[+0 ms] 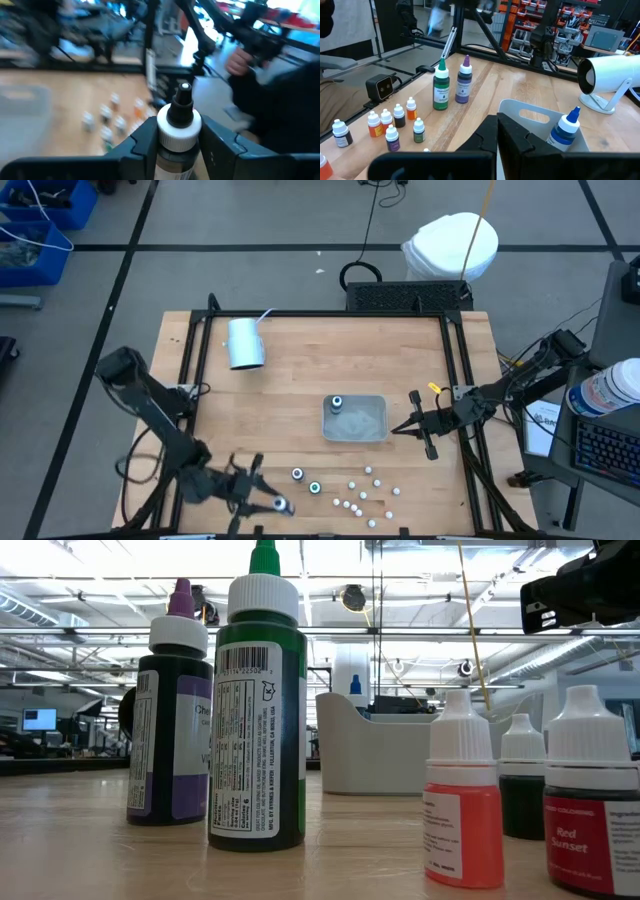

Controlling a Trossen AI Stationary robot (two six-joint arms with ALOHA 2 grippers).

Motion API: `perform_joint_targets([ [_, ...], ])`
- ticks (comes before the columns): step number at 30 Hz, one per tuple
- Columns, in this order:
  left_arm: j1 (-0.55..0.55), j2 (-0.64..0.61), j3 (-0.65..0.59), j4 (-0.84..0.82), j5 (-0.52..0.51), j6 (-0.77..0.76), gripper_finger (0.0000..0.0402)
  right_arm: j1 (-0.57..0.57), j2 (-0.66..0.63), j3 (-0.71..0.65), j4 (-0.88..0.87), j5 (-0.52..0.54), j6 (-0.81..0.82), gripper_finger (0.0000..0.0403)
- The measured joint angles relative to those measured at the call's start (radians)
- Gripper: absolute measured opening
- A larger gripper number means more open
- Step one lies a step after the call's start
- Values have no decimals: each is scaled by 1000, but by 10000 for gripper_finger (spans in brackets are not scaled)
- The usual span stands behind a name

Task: Pick & Place food coloring
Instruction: Put the black food coloring bottle into the gray bin

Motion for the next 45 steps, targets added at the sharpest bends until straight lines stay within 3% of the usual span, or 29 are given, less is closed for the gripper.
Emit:
perform_joint_targets([
  [5,132,-110,0,-77,13,95,120,0,0,0,0,0,-3,0],
  [11,332,-131,0,-108,139,213,120,0,0,0,2,1,-18,0],
  [14,427,-99,0,-89,204,226,120,0,0,0,16,1,-37,0],
  [18,520,-28,-1,-53,209,176,120,0,0,0,33,12,-55,0],
  [24,566,115,-1,98,205,137,120,0,0,0,57,105,-72,0],
  [31,532,271,117,102,-11,57,120,0,1,0,53,131,-72,0],
  [39,475,447,412,-249,-260,46,120,0,1,0,53,129,-72,0],
  [45,451,498,469,-319,-416,-43,120,0,2,1,55,129,-68,0],
])
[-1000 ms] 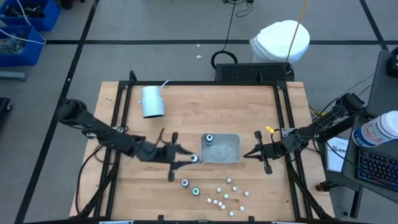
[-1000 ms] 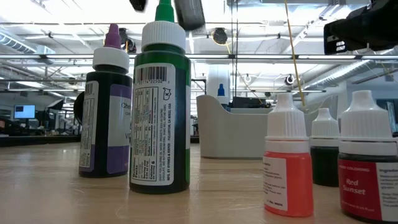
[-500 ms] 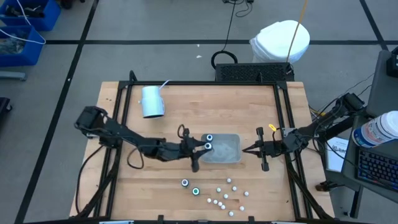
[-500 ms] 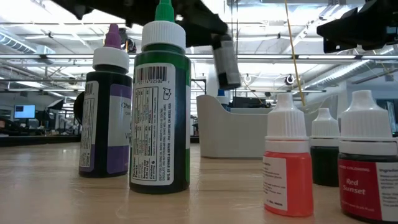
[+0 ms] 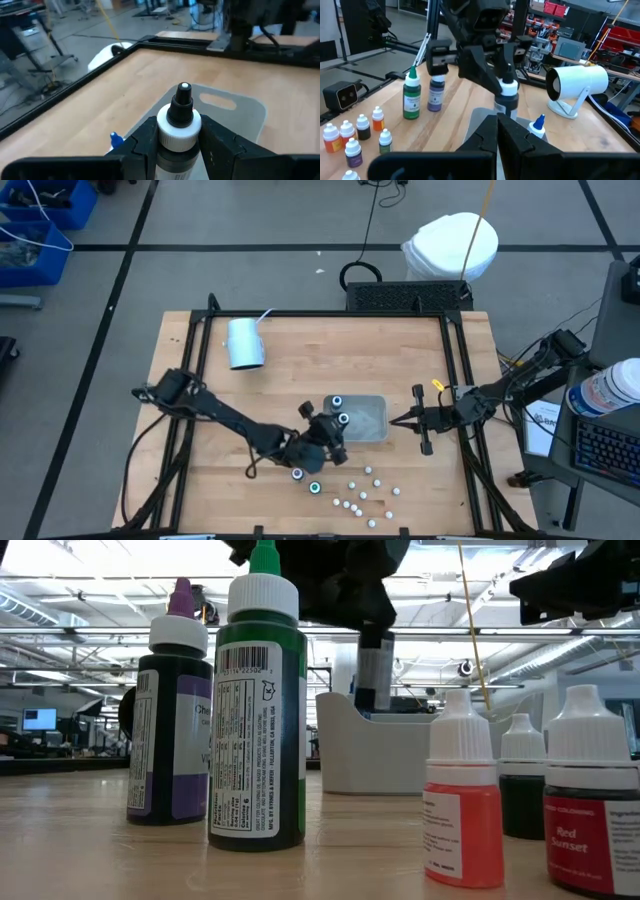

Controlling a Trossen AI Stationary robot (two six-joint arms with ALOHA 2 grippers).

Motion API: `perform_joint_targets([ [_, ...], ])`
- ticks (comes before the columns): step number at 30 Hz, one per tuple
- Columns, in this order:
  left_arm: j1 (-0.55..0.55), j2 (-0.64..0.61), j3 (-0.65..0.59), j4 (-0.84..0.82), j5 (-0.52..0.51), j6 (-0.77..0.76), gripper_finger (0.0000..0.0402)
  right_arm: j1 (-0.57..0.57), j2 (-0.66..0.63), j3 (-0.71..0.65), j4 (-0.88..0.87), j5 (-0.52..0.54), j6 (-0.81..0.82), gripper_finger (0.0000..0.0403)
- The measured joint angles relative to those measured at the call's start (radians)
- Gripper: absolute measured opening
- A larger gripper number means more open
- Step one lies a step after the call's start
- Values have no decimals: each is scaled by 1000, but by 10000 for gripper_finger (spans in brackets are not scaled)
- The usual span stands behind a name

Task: Pick & Place food coloring
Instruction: Put the black food coloring bottle into the gray bin

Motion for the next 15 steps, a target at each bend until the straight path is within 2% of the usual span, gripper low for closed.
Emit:
perform_joint_targets([
  [8,-5,7,-8,-77,-5,-130,120,0,1,0,2,-1,1,0],
  [15,-12,5,-39,-86,-13,-164,120,0,1,0,5,-1,1,0],
])
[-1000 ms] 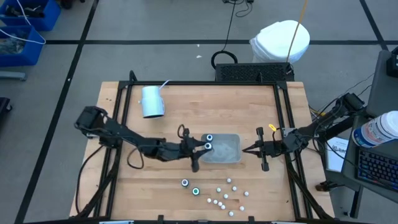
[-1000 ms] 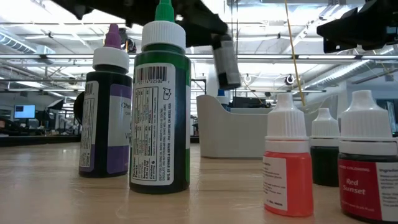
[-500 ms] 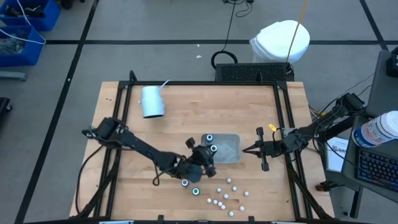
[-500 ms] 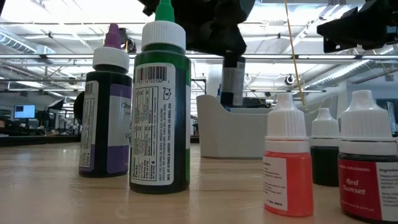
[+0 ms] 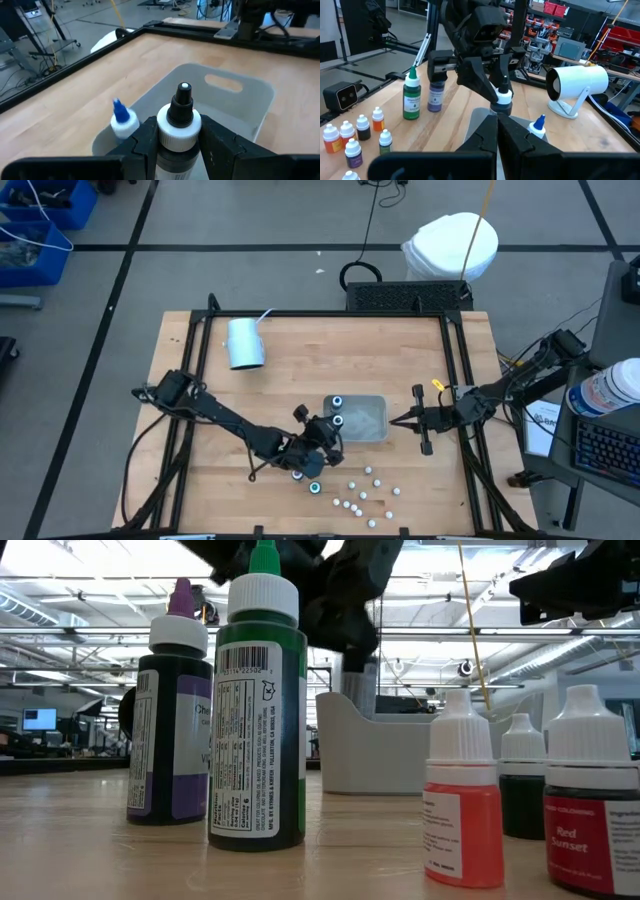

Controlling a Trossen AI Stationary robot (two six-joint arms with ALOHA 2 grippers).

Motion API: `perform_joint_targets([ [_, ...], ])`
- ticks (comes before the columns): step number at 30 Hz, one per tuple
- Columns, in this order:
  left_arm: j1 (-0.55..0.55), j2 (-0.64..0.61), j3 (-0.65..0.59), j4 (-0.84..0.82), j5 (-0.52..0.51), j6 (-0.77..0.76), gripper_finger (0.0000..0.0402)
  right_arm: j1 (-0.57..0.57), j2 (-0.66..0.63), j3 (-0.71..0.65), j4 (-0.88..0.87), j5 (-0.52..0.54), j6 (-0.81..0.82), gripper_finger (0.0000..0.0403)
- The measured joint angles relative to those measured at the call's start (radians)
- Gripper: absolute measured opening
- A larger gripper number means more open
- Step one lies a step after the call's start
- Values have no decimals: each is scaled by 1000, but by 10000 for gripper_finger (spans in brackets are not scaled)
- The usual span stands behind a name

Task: Pick & Place food coloring
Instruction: Put the black food coloring bottle into the gray bin

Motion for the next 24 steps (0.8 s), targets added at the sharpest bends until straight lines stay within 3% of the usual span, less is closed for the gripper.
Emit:
perform_joint_targets([
  [10,0,1,-99,196,-10,53,120,0,0,-1,0,0,0,0],
  [24,9,5,-101,177,38,34,120,0,0,-1,0,0,0,0],
])
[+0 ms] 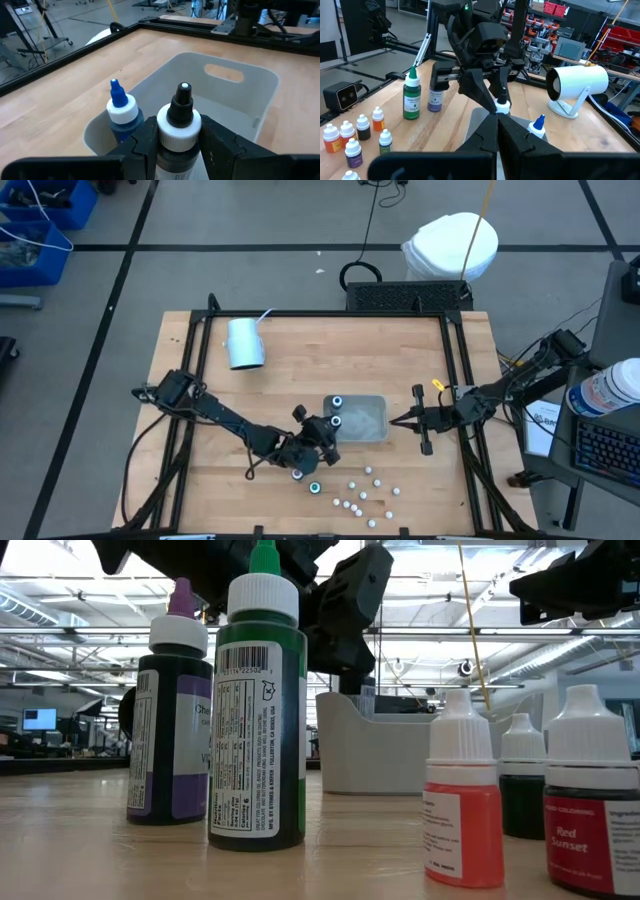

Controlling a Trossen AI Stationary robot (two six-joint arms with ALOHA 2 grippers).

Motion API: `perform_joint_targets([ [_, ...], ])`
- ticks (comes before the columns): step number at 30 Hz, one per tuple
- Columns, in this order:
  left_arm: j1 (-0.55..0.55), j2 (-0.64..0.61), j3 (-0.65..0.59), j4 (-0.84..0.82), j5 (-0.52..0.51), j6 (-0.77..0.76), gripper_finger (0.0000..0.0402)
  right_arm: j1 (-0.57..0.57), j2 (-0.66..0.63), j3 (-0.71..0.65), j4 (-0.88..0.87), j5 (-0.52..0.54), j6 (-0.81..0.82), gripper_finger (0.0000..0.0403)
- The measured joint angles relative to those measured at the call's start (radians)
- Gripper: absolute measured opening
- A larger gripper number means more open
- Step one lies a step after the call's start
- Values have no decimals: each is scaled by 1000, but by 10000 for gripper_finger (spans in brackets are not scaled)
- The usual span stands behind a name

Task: Pick & Place food coloring
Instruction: Put the black food coloring bottle into the gray bin

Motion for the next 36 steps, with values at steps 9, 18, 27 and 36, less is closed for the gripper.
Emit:
perform_joint_targets([
  [9,7,1,-21,-42,7,-28,120,0,0,0,0,0,0,0],
  [18,18,1,-87,57,7,-30,120,0,0,0,0,0,0,0],
  [27,34,2,-91,114,118,59,120,0,0,0,0,0,0,0],
  [36,53,2,-91,109,123,51,120,0,0,0,0,0,0,0],
])
